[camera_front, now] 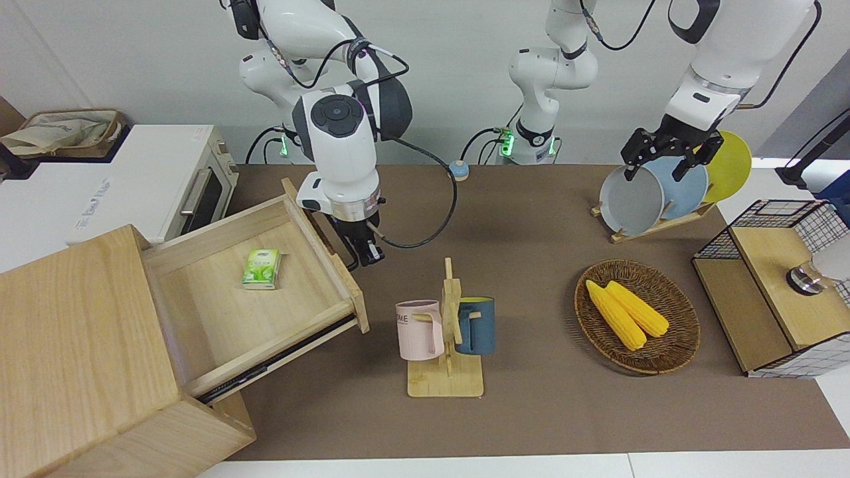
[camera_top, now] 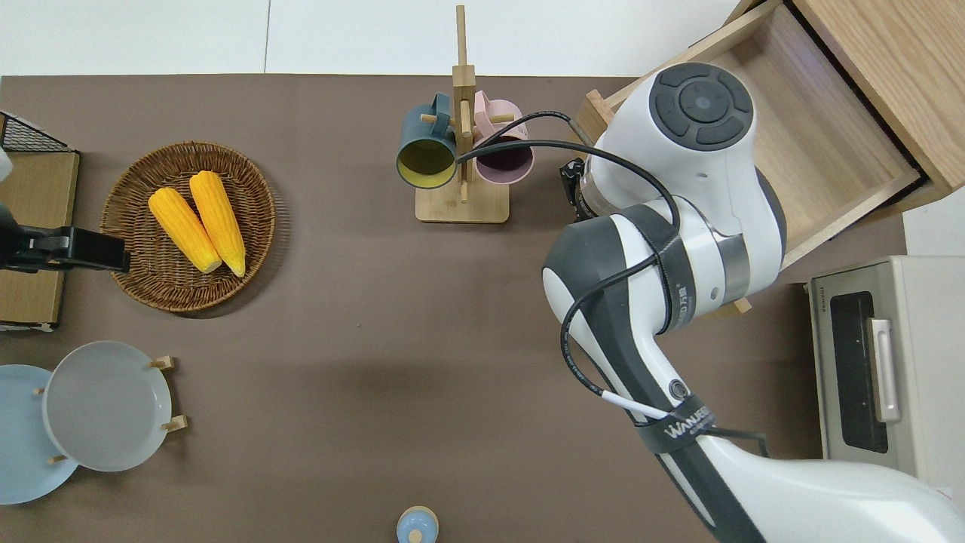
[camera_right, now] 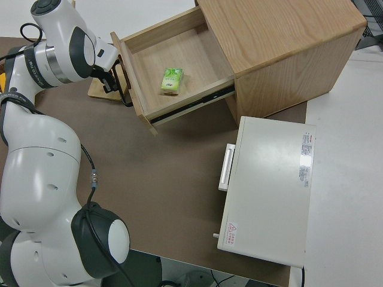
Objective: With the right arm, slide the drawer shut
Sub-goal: 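Push the drawer front with the right gripper away from the robot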
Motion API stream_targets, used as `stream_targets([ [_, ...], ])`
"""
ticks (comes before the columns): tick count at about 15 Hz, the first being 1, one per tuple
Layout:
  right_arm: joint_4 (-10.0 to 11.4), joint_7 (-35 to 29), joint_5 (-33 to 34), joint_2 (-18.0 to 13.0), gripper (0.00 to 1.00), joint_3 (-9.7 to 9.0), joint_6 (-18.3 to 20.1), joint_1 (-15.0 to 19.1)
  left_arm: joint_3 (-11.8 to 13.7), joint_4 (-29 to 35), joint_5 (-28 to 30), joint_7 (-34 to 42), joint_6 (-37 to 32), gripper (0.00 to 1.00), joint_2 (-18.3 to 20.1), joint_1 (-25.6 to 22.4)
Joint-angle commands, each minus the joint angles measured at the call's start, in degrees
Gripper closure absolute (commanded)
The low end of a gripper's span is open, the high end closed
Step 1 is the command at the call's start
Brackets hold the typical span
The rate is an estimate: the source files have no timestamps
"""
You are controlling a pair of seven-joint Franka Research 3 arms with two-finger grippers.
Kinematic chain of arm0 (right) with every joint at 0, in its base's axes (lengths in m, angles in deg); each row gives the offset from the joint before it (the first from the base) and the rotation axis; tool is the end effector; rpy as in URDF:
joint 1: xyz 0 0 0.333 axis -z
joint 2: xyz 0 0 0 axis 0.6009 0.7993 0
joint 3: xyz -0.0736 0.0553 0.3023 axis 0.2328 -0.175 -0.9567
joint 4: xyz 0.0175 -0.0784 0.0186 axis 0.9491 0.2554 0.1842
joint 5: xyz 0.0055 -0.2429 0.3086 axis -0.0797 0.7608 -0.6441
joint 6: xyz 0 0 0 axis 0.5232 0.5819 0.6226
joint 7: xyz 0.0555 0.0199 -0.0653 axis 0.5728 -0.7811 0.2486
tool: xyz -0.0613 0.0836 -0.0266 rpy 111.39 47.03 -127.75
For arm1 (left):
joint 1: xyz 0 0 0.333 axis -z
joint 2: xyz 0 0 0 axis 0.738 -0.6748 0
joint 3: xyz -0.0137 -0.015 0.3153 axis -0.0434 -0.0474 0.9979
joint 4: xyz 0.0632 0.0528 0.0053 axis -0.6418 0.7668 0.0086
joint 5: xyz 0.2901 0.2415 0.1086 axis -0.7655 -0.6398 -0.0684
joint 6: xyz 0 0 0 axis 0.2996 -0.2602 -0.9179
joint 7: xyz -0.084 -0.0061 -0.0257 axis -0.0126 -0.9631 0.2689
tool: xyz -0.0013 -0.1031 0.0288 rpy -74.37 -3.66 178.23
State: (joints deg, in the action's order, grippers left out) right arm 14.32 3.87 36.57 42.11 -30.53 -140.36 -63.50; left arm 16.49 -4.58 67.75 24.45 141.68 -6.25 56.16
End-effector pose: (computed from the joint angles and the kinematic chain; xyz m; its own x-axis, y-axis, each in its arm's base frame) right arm 0.6508 0.2363 0.4842 0.5120 -0.8590 0.0042 -0.8584 -0.5118 -0.0339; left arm 0.5674 -0.0024 0.6381 0.9985 -0.0491 0.0252 -0.0494 -0.9987 0.0146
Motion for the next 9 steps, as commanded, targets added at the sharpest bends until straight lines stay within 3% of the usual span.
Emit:
stream_targets([
  [1,-0.97,3.76,-2.44,1.10,1.000,-0.80,-1.62,2.38,0.92,-1.12,-0.78,0.33,0.04,0.00,-0.69,0.99],
  [9,-0.97,11.67,-4.46,1.10,1.000,-0.80,-1.89,7.04,0.92,-1.12,-0.87,0.33,0.04,0.00,-0.69,0.99],
])
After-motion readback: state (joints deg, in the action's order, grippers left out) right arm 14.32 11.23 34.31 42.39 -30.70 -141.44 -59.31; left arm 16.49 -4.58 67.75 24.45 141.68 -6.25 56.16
